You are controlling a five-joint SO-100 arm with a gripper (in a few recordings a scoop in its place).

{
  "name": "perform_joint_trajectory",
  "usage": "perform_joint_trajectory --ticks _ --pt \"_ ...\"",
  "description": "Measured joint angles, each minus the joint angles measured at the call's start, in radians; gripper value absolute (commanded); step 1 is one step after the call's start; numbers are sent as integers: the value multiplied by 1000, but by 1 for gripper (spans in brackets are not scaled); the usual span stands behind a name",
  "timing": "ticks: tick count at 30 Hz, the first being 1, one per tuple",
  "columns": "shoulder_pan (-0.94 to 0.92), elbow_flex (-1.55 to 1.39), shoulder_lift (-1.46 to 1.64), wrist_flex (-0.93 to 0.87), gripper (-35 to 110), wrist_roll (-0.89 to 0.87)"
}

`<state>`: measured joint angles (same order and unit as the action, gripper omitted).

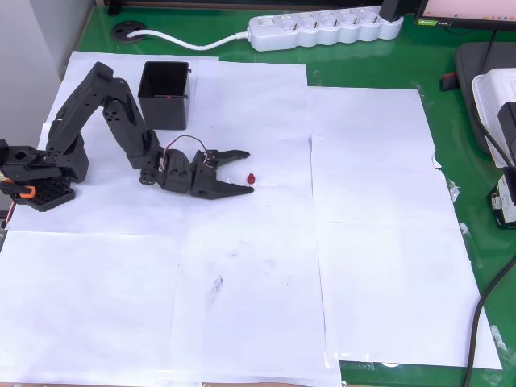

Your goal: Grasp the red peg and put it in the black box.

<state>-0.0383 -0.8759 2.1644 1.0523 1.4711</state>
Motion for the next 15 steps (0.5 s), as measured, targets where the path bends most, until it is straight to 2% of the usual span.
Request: perform_joint_trajectory --ticks 12,15 --pt "5 -6 12 2 33 9" --pt "5 -6 12 2 21 9"
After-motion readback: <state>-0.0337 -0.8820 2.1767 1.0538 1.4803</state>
